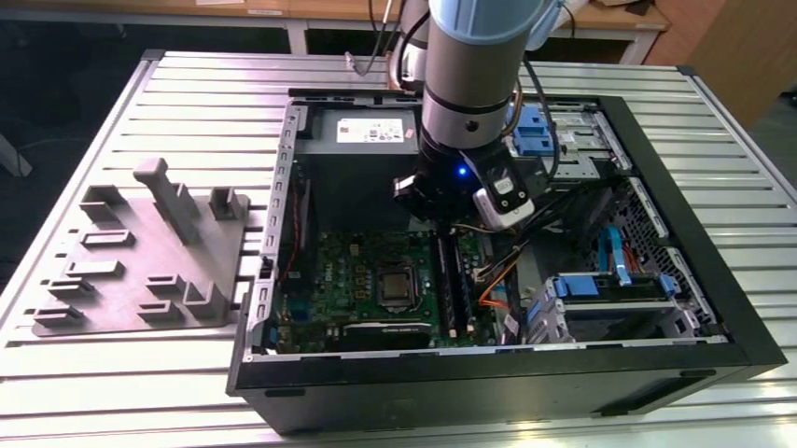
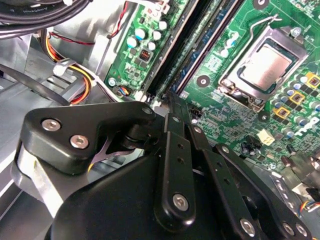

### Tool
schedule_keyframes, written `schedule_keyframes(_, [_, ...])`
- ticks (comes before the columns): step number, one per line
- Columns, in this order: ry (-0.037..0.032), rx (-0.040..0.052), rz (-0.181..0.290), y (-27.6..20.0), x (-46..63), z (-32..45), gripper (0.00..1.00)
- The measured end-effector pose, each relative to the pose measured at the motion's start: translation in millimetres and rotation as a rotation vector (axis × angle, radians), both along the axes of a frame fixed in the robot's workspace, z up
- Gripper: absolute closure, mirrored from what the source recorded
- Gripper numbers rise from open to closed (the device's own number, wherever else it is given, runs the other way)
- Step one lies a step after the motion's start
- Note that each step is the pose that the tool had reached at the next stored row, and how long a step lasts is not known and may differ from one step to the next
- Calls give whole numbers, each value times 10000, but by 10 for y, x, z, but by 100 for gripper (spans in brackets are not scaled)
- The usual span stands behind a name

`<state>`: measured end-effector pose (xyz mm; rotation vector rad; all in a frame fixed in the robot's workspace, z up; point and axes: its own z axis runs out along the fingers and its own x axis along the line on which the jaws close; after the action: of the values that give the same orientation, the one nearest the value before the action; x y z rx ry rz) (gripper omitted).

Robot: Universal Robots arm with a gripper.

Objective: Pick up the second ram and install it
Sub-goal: 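Press down the second ram until it locks into place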

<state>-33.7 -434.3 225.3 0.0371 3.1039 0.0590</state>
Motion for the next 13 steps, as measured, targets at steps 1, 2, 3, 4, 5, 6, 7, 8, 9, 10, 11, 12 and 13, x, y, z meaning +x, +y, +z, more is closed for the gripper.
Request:
schedule_keyframes(1, [-1, 1, -1, 0, 0, -1, 90])
schedule_keyframes(2, [-2, 4, 0, 1, 0, -7, 90])
schedule_keyframes(3, [-2, 5, 0, 1, 0, -17, 90])
schedule_keyframes(4, [-1, 2, 0, 0, 0, -28, 90])
schedule_keyframes(5, [0, 1, 0, 0, 0, -33, 90])
schedule_keyframes(6, [0, 0, -1, 0, 0, -33, 90])
schedule_keyframes(7, [0, 0, 0, 0, 0, -33, 90])
schedule_keyframes(8, [0, 0, 0, 0, 0, -33, 90])
schedule_keyframes(9, [-1, 2, 0, 0, 0, -37, 90])
schedule_keyframes(10, [-1, 2, 0, 1, 0, -45, 90])
schedule_keyframes(11, [2, -5, 0, 0, 0, -52, 90])
schedule_keyframes(12, [2, -6, 0, -1, 0, -57, 90])
schedule_keyframes(13, [2, -5, 0, -1, 0, -58, 90])
